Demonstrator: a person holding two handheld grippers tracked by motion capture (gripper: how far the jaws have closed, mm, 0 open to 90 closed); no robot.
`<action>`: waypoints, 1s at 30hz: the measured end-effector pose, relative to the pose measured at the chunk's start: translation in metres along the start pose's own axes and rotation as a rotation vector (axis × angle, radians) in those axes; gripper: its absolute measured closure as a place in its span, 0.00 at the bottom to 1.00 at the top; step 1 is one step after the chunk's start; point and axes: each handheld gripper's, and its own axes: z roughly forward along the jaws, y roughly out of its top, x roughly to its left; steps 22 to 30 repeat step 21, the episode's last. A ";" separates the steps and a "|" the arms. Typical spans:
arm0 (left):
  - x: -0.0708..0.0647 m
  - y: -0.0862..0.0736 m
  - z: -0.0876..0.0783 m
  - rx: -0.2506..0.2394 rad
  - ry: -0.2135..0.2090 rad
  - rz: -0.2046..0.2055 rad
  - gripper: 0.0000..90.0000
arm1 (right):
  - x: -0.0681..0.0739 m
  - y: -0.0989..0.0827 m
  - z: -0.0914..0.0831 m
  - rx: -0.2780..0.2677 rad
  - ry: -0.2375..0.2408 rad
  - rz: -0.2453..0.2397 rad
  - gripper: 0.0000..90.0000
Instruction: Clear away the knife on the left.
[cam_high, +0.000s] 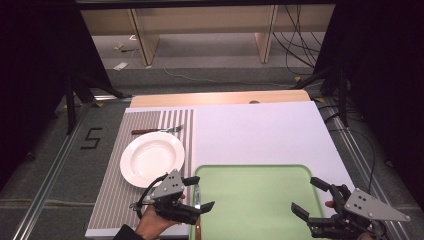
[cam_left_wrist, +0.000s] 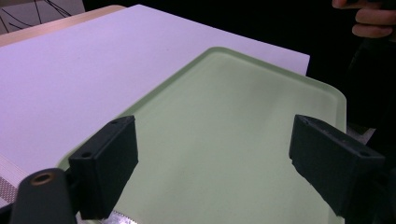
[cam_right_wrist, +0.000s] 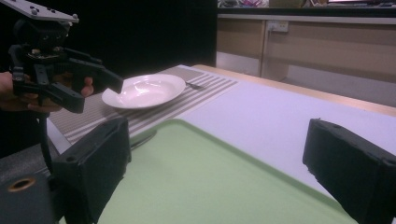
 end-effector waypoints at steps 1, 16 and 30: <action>0.000 0.000 -0.001 0.000 0.007 0.003 0.17 | 0.000 0.000 0.000 0.001 0.000 0.000 0.10; -0.001 0.000 0.001 0.000 -0.006 0.013 0.17 | 0.000 0.000 0.000 -0.001 0.001 0.000 0.10; -0.002 0.000 0.002 0.009 -0.010 0.018 0.17 | 0.000 0.000 0.001 -0.001 0.001 -0.001 0.10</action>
